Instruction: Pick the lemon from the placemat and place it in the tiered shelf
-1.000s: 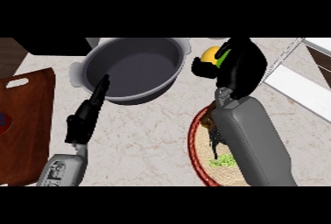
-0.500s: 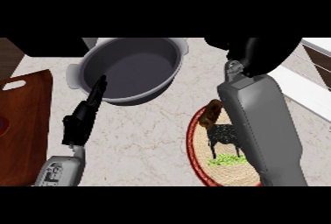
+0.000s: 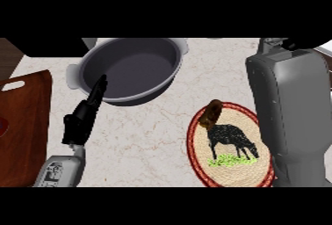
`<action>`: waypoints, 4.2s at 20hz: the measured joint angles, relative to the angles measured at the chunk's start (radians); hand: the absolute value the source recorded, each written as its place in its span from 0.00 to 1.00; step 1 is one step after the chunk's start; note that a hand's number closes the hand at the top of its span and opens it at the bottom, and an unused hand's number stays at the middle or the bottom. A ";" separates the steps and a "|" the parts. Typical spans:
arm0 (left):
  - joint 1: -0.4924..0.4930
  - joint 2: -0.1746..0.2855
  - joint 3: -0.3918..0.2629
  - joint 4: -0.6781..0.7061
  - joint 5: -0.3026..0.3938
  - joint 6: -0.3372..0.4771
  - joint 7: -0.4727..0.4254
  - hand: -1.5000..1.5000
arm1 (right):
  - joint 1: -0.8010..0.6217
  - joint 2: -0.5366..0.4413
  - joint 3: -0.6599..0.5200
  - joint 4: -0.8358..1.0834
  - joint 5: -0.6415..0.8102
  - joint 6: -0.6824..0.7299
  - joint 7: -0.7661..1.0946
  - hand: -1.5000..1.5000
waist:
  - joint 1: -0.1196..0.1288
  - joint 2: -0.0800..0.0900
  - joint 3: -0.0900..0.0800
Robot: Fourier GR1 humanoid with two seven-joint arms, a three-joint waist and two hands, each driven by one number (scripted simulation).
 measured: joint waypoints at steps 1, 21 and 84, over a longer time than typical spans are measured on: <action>0.003 0.002 0.003 0.003 0.005 -0.006 -0.008 0.50 | -0.014 -0.011 -0.017 0.008 0.008 0.007 -0.006 1.00 | 0.001 0.000 0.000; 0.016 -0.005 0.006 -0.013 0.002 -0.016 -0.008 0.50 | -0.048 -0.255 -0.172 0.145 0.024 0.044 -0.144 1.00 | 0.007 0.003 0.000; 0.026 -0.018 0.027 -0.016 -0.023 -0.012 -0.006 0.50 | 0.163 -0.496 -0.480 -0.174 -0.327 -0.419 -0.118 0.00 | -0.019 -0.007 0.000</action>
